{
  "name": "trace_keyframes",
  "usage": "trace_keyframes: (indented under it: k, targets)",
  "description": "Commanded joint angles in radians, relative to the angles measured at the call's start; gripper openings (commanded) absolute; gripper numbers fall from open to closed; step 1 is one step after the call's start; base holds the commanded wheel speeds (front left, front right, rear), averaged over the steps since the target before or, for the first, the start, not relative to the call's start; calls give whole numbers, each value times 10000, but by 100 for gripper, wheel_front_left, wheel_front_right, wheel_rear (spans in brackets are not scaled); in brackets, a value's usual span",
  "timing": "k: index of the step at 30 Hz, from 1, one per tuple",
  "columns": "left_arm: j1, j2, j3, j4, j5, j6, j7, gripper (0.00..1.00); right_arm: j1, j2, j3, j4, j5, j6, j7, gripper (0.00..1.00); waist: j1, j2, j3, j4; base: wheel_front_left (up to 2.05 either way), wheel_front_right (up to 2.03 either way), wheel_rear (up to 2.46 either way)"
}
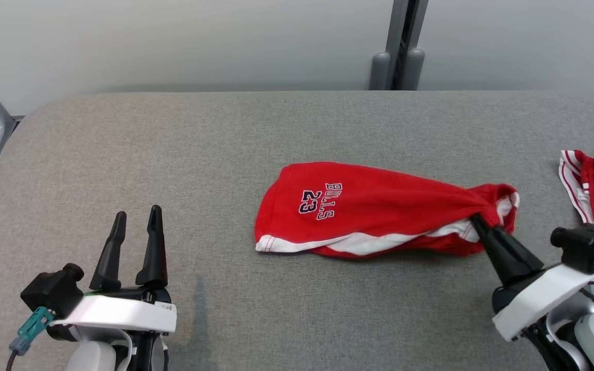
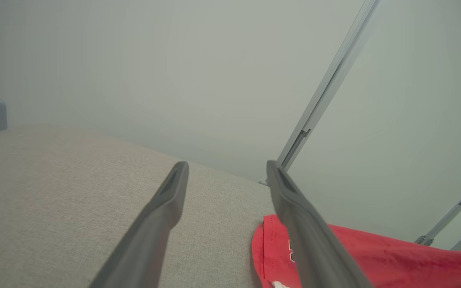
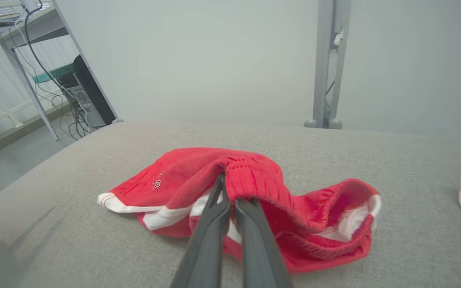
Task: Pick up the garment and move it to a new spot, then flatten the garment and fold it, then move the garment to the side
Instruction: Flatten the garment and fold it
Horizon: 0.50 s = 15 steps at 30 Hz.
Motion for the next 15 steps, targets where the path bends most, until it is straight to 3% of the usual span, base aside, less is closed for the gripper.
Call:
trace_keyframes:
  k: [1,5,8,9,10,11,15]
  targets:
    - [78,48,15,-20,-94,-15,6,100,198,-81,132,-249,71,0,184,0,0,-1,-20,-72,0,0,0]
    - [30,48,-21,1,-201,-15,6,100,819,-278,607,-1089,643,0,1135,0,0,-1,21,-184,0,0,0]
    - [15,48,-30,36,-229,-15,6,100,1397,-222,799,-1060,1086,0,1902,0,0,-1,25,-255,0,0,0]
    - [18,45,-41,52,-237,-15,6,100,1527,-236,891,-1040,1108,0,2134,7,0,-1,25,-277,0,0,0]
    - [23,48,-46,73,-235,-15,6,100,1620,-224,879,-1012,1139,0,2298,64,0,-1,27,-302,0,0,0]
    - [22,48,-56,95,-218,-15,6,100,1721,-192,881,-982,1172,0,2454,100,0,-1,27,-325,0,0,0]
    - [-12,47,-22,144,-116,-15,6,100,1836,-146,624,-1215,1237,0,2582,100,0,-1,41,-437,0,0,0]
